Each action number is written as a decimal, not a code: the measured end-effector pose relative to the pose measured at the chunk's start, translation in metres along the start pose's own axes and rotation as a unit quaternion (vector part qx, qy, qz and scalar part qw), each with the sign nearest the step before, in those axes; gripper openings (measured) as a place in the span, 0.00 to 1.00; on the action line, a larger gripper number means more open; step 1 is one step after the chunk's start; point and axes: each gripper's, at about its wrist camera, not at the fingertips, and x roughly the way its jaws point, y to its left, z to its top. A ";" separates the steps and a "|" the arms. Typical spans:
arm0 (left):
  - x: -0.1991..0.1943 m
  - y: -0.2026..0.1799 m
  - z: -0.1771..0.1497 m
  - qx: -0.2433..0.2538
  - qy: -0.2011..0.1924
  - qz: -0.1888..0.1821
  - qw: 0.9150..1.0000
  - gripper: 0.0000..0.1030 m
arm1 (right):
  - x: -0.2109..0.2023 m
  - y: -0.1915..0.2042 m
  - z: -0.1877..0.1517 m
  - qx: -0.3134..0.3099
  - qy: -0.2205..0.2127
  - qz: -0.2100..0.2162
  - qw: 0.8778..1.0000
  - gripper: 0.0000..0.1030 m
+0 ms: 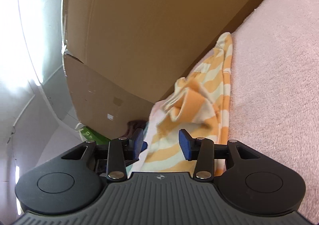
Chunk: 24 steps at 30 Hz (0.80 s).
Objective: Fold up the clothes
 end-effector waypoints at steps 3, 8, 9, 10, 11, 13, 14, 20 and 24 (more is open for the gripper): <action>-0.016 -0.002 -0.016 0.020 -0.005 0.048 0.999 0.71 | -0.013 0.015 -0.005 -0.055 -0.022 -0.040 0.997 0.43; -0.033 -0.011 -0.050 0.031 0.007 0.080 0.996 0.71 | -0.020 0.041 -0.033 -0.172 -0.018 -0.146 0.974 0.43; -0.034 -0.015 -0.056 0.035 0.007 0.074 0.997 0.73 | -0.021 0.046 -0.042 -0.194 -0.014 -0.155 0.969 0.43; -0.035 -0.019 -0.061 0.038 0.007 0.068 0.997 0.75 | -0.022 0.051 -0.050 -0.215 -0.010 -0.164 0.963 0.43; -0.035 -0.023 -0.065 0.043 0.007 0.063 0.997 0.78 | -0.022 0.054 -0.058 -0.235 -0.009 -0.175 0.956 0.43; -0.029 -0.027 -0.069 0.051 0.009 0.057 0.997 0.78 | -0.019 0.058 -0.070 -0.270 -0.012 -0.196 0.943 0.43; -0.026 -0.027 -0.070 0.052 0.009 0.057 0.997 0.77 | -0.017 0.058 -0.071 -0.278 -0.012 -0.199 0.940 0.44; -0.021 -0.014 -0.062 -0.008 -0.006 0.038 0.999 0.69 | -0.001 0.043 -0.059 -0.217 -0.016 -0.203 0.955 0.45; -0.020 -0.014 -0.063 -0.018 -0.013 0.033 0.999 0.46 | 0.004 0.039 -0.056 -0.182 -0.010 -0.193 0.964 0.31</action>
